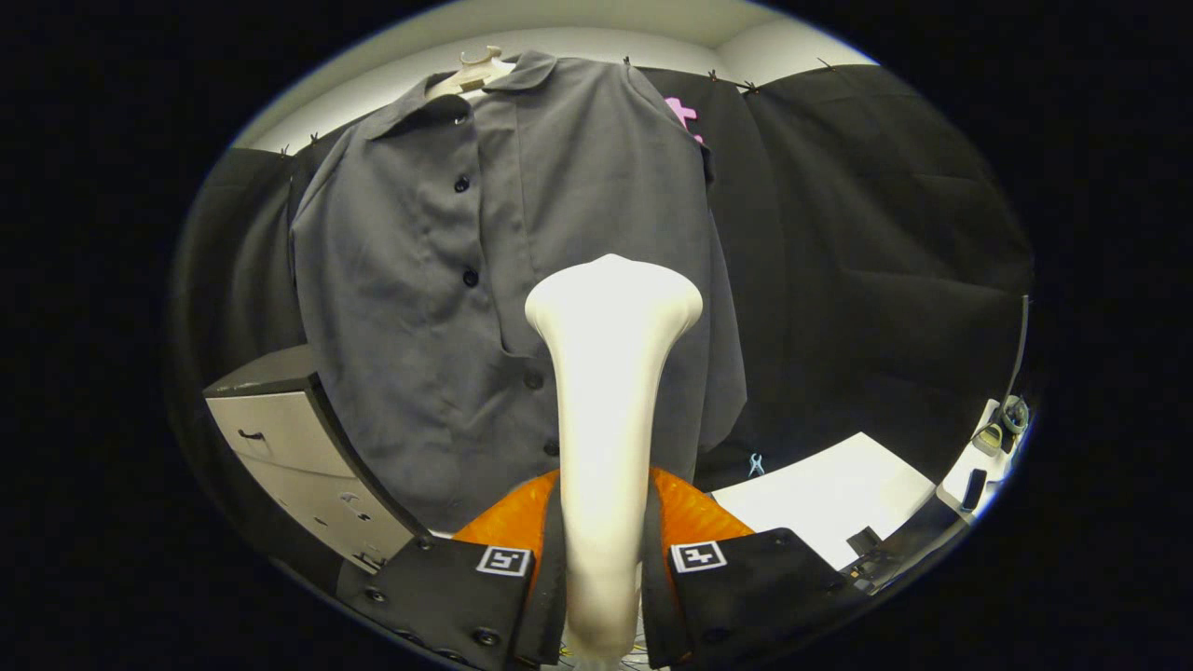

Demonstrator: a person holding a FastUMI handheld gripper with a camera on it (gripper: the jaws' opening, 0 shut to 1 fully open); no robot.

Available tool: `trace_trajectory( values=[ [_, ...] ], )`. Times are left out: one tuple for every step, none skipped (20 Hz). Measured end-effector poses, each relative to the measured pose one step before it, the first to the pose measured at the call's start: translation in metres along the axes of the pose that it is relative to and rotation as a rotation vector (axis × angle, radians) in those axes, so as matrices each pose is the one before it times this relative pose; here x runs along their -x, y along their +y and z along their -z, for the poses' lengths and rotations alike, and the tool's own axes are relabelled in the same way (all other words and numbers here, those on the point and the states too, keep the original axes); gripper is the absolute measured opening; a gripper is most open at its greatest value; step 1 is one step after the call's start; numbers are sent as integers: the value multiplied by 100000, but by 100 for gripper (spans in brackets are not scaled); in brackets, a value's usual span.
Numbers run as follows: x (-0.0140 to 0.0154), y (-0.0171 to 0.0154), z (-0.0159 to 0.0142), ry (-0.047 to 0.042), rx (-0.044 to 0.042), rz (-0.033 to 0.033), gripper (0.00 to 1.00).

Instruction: Iron the clothes twice with a garment steamer, once on the left side and once on the right side.

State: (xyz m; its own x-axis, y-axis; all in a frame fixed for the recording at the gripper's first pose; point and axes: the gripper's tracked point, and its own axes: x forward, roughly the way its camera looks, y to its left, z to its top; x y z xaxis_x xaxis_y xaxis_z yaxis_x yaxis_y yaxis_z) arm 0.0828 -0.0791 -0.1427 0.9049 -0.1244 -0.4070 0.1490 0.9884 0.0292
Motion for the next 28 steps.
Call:
trace_trajectory(
  values=[
    [762,625,-1057,-2562,256,-904,41],
    [687,570,-1056,-2331,768,-621,41],
    [687,419,-745,-2212,1035,-728,41],
    [742,630,-854,-1761,864,-888,41],
    [592,623,-577,-2054,593,-914,41],
    [704,729,-768,-1490,243,-1007,41],
    [671,678,-663,-1395,103,-998,41],
    [635,756,-714,-1289,162,-1104,41],
    [473,628,-775,-1608,370,-1014,41],
    [544,603,-707,-1453,667,-600,41],
    [642,534,-639,-1170,729,-447,41],
    [547,537,-760,-1308,467,-624,41],
    [278,298,-563,-1320,302,-656,41],
    [270,567,-565,-822,329,-711,41],
    [395,503,-587,-1098,198,-685,41],
    [283,453,-596,-1458,106,-572,41],
    [288,416,-520,-1359,376,-648,41],
    [98,369,-587,-1441,418,-671,41],
    [-62,333,-426,-1096,306,-598,41],
    [-29,387,-563,-1049,-112,-647,41],
    [106,307,-379,-1188,-434,-662,41],
    [134,568,-363,-1020,-368,-617,41],
    [94,124,-328,-946,-179,-447,41],
    [79,172,-245,-586,13,-354,41],
    [115,75,-72,-313,42,-80,41],
    [97,-2,-83,23,-54,129,41],
    [39,60,176,-170,-311,67,41],
    [-19,82,160,42,-300,-196,40]
  ],
)
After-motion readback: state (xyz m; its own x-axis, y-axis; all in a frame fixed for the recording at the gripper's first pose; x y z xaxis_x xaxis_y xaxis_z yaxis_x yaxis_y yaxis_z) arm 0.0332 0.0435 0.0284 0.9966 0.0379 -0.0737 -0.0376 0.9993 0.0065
